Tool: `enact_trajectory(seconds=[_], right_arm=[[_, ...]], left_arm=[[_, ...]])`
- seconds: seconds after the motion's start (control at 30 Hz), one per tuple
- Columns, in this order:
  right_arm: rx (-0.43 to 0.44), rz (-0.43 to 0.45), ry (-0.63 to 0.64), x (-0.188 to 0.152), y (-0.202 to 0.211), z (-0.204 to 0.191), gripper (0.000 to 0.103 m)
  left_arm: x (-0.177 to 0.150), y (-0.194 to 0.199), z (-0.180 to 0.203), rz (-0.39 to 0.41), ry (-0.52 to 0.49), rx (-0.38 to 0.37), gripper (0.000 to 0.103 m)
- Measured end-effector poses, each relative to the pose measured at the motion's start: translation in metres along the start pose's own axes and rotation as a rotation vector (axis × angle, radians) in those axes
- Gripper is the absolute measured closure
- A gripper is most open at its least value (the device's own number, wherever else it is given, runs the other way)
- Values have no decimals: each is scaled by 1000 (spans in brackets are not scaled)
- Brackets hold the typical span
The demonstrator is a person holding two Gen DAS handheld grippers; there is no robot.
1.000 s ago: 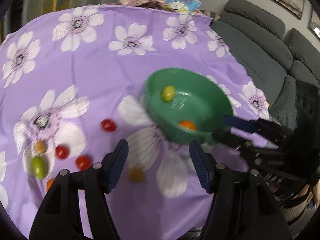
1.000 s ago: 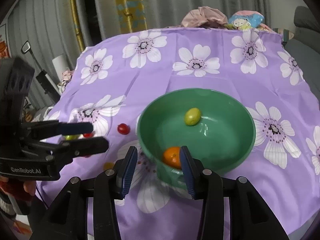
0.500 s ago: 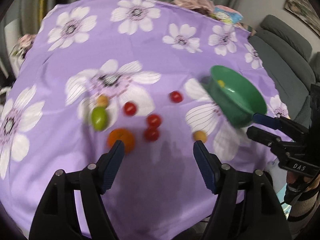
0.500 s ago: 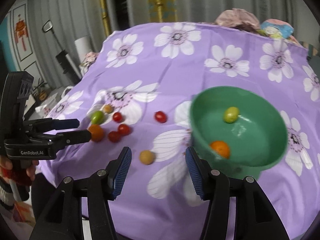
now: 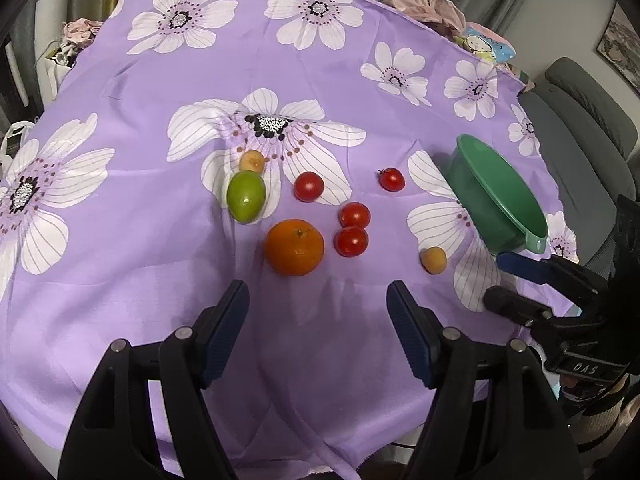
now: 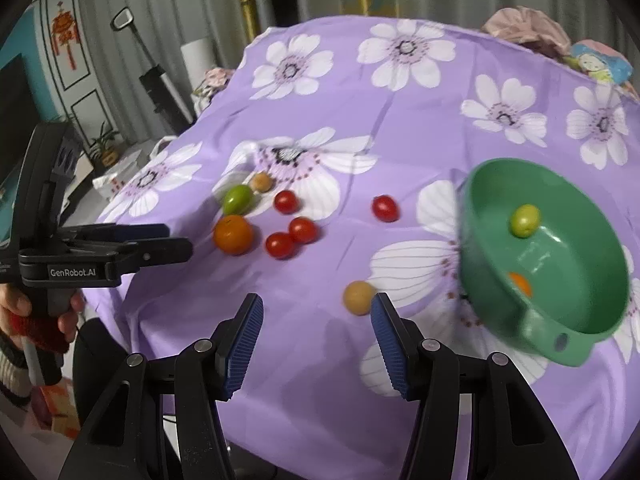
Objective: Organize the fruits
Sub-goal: 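Withdraw the right tool and move toward the second orange, then grasp the second orange with the right tool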
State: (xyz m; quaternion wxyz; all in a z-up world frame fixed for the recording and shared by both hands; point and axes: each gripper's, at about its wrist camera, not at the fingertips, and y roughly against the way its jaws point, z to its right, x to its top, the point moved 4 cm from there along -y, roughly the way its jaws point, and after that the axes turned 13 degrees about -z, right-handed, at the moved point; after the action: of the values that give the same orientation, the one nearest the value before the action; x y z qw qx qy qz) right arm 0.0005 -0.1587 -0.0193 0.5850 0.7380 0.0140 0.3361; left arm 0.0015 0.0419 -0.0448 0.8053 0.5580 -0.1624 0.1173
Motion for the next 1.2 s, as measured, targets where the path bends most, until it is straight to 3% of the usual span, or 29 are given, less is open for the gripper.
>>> enact_trajectory(seconds=[0.6, 1.2], right_arm=[[112, -108, 57, 14, -50, -37, 47], [199, -146, 72, 43, -85, -51, 46]], left_arm=[[10, -14, -15, -27, -10, -36, 32], [37, -38, -18, -102, -25, -67, 34]])
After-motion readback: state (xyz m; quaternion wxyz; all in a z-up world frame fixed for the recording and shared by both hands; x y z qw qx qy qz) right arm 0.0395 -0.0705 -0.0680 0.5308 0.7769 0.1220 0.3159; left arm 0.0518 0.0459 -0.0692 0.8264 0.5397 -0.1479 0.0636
